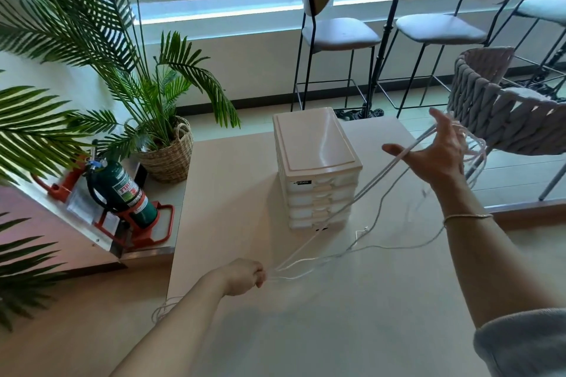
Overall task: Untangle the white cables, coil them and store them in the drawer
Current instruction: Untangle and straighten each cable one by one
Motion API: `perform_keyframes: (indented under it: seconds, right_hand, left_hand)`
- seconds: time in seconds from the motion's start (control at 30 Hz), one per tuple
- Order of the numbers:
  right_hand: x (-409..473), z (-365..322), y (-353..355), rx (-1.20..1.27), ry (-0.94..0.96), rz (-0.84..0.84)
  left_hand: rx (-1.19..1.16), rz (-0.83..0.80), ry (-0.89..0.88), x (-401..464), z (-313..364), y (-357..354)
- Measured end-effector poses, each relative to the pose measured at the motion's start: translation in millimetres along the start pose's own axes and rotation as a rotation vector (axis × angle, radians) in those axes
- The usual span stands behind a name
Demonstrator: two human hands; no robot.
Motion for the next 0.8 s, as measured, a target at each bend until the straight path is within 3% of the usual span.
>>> perform_keyframes:
  seconds: [0.07, 0.13, 0.17, 0.2, 0.3, 0.33, 0.4, 0.53, 0.67, 0.73, 0.8]
  right_hand:
    - [-1, 7, -12, -0.112, -0.011, -0.122]
    - [-20, 29, -45, -0.164, -0.130, -0.504]
    - [-28, 38, -52, -0.189, -0.169, -0.603]
    - [-26, 43, -46, -0.228, -0.191, -0.546]
    - [6, 23, 2, -0.252, -0.030, -0.046]
    - [10, 4, 15, -0.212, 0.054, 0.052]
    - [18, -14, 22, -0.124, 0.078, 0.090]
    - [15, 39, -9, -0.203, -0.221, -0.047]
    - [-34, 115, -60, -0.424, -0.559, -0.349]
    - [-62, 125, -80, -0.576, -0.572, -0.524]
    - [-92, 95, -108, -0.643, -0.336, -0.693]
  left_hand:
    - [0.016, -0.015, 0.009, 0, -1, -3]
    - [0.033, -0.030, 0.017, -1, -2, -6]
    - [0.042, -0.031, 0.017, -1, -2, -7]
    - [0.051, -0.030, 0.018, -1, -3, -8]
    - [0.046, -0.017, 0.019, 1, -1, -6]
    - [0.042, -0.015, 0.018, 2, 0, -5]
    - [0.045, -0.018, 0.015, 2, 3, -5]
    - [0.048, -0.008, 0.008, 1, 8, -2]
    - [-0.009, 0.022, 0.010, -2, 7, 4]
    - [-0.035, 0.033, 0.001, -2, 9, 6]
    - [-0.049, 0.042, -0.015, -3, 13, 7]
Point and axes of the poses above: each hand's wrist, its own x-axis towards the middle knuckle, its own y-axis out of the back of the hand, z = x × y, the point moved 10 cm from there along x, towards the middle knuckle, and after that the axes turned 4 degrees about z, right-handed, at the moved point
